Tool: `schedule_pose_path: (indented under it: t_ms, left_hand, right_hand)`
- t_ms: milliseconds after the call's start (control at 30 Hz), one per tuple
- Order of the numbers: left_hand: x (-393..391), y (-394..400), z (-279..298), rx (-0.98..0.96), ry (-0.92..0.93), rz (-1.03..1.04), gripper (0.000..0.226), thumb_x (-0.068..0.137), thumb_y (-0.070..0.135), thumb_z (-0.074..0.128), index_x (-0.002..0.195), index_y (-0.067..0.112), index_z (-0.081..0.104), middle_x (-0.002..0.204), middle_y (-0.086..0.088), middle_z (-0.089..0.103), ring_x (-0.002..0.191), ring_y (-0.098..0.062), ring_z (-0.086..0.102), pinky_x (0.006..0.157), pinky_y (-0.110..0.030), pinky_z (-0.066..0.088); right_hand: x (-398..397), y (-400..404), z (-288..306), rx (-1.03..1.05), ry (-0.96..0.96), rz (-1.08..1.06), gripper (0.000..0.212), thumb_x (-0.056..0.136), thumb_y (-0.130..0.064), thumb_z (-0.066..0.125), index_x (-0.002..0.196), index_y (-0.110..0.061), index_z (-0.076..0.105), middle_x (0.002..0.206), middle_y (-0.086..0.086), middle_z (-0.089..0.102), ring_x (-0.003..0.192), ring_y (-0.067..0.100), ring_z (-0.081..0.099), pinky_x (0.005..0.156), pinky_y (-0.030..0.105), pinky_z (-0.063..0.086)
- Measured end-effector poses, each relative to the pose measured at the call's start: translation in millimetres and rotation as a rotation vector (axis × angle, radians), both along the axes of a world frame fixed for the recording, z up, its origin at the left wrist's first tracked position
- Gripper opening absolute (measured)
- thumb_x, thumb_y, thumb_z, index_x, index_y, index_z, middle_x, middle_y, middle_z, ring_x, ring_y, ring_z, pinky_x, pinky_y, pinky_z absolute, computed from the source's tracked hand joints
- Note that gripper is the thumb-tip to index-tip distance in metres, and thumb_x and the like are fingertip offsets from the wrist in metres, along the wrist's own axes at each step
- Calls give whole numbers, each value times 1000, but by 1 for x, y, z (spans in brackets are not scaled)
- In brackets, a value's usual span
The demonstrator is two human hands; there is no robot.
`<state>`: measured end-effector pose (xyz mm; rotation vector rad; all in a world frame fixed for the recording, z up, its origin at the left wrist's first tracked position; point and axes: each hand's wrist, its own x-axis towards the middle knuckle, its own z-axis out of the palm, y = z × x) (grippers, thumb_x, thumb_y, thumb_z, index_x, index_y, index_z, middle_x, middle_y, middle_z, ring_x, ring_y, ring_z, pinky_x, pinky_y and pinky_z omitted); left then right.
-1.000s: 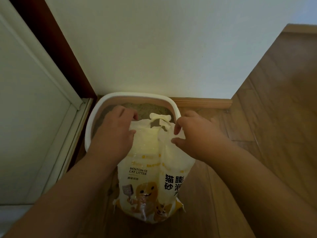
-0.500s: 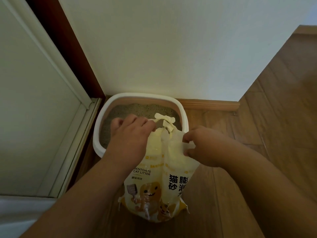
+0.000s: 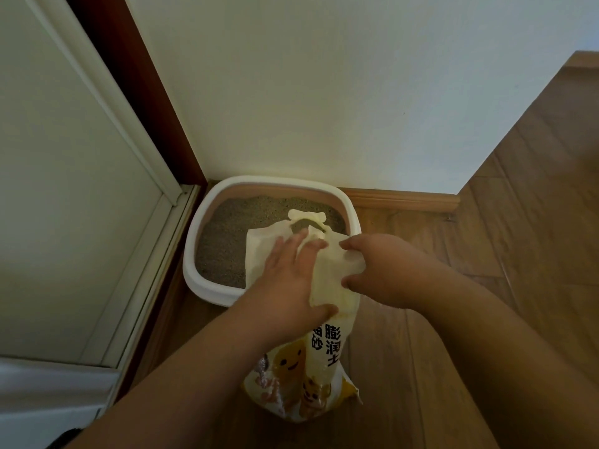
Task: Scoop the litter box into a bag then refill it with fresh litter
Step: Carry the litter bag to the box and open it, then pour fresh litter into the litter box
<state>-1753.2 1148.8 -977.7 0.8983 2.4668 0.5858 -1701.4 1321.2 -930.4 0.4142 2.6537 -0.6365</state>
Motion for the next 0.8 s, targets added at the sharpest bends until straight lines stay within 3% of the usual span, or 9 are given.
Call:
schedule_pose_path:
  t_ms: [67, 133, 267, 333, 500, 600, 700, 800]
  left_hand:
    - [4, 5, -4, 53, 80, -63, 80, 85, 62, 68, 151, 42, 29, 166, 20, 1, 154, -11, -11, 124, -46, 13]
    - [7, 8, -7, 97, 163, -113, 65, 88, 66, 61, 143, 37, 43, 160, 16, 25, 153, -9, 4, 122, -44, 22]
    - [7, 14, -12, 173, 211, -88, 29, 99, 47, 52, 119, 27, 58, 125, 8, 57, 125, -13, 43, 100, -41, 47]
    - [8, 17, -11, 124, 233, -91, 22, 103, 35, 49, 120, 24, 57, 114, 5, 61, 110, -14, 49, 89, -39, 49]
    - [16, 23, -14, 80, 179, -55, 14, 101, 19, 46, 114, 22, 51, 103, 6, 53, 101, -16, 46, 80, -32, 43]
    - [24, 26, -13, 126, 97, -14, 6, 103, 30, 42, 102, 26, 45, 94, 9, 47, 94, -17, 45, 82, -40, 45]
    - [25, 29, -11, 70, 37, 37, 28, 96, 52, 49, 106, 26, 54, 89, 8, 55, 90, -16, 53, 79, -38, 47]
    - [21, 33, -6, -140, 30, -8, 27, 101, 42, 47, 101, 18, 60, 96, -3, 66, 92, -21, 62, 81, -33, 45]
  right_hand:
    - [0, 0, -2, -24, 15, 13, 68, 96, -26, 65, 156, -30, 33, 148, 0, 53, 126, 19, 58, 99, 32, 52]
    - [0, 1, -2, -53, 31, 14, 73, 97, -23, 64, 157, -32, 26, 149, 0, 53, 127, 21, 58, 100, 34, 52]
    - [1, 2, -2, -121, 47, -7, 73, 98, -24, 62, 158, -34, 22, 144, 2, 57, 120, 22, 63, 100, 37, 55]
    - [1, 2, -3, -154, 68, -29, 67, 101, -27, 58, 158, -34, 23, 140, 2, 61, 114, 20, 66, 97, 38, 57]
    - [4, 0, -1, -152, 77, -10, 64, 103, -28, 54, 159, -32, 23, 124, 1, 70, 104, 14, 67, 90, 29, 57]
    - [4, -2, 1, -175, 44, 16, 60, 103, -23, 51, 158, -31, 27, 138, 1, 62, 116, 17, 63, 99, 32, 53]
    - [6, -2, 3, -190, 27, 35, 52, 103, -23, 52, 153, -30, 40, 140, -1, 60, 119, 16, 60, 101, 31, 51]
    - [9, -3, 7, -266, 38, 25, 49, 102, -25, 53, 150, -29, 45, 138, -6, 62, 118, 11, 61, 104, 33, 50]
